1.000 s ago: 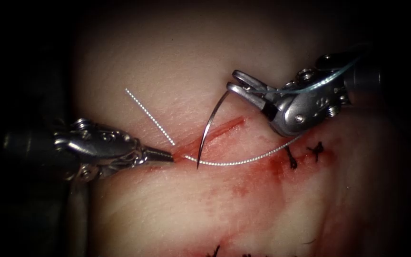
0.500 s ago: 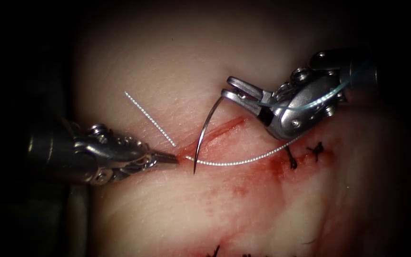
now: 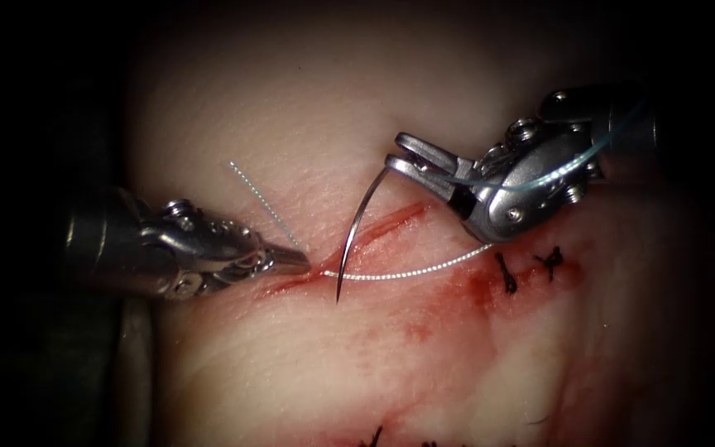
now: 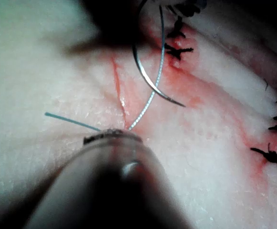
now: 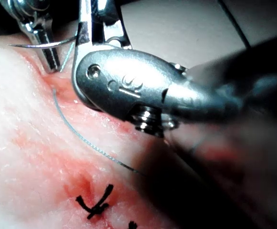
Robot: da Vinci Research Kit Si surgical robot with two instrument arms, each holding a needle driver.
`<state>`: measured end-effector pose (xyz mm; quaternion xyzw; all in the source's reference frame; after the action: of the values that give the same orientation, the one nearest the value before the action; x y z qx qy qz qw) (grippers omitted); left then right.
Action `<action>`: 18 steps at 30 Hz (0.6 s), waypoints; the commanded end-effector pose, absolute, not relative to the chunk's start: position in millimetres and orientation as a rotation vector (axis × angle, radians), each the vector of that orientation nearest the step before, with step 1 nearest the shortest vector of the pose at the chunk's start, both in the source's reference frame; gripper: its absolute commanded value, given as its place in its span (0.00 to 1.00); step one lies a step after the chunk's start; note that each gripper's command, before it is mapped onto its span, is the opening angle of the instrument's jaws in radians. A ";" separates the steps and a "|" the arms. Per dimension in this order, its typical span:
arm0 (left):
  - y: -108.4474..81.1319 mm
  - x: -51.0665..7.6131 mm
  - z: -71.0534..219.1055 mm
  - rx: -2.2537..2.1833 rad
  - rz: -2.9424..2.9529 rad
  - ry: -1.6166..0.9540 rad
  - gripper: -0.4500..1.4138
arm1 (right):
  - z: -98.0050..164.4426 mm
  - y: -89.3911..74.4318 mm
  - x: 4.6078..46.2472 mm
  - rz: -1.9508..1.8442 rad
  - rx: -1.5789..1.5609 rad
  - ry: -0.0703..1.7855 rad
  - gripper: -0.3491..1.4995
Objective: Wound Closure
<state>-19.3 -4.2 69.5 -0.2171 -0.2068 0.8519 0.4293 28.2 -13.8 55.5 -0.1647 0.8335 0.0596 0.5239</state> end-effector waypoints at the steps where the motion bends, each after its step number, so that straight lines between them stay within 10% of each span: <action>1: -4.5 -19.7 70.6 -0.524 2.133 -0.503 0.00 | 55.7 -13.3 29.0 0.133 -0.411 1.999 0.00; 18: -8.2 -22.0 70.8 -0.475 2.131 -0.665 0.00 | 56.2 -12.4 28.9 0.124 -0.421 1.995 0.00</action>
<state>-21.7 -8.0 70.2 -0.1879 -0.2667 0.8490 0.4157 28.0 -12.7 56.0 -0.1760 0.8319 0.0525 0.5236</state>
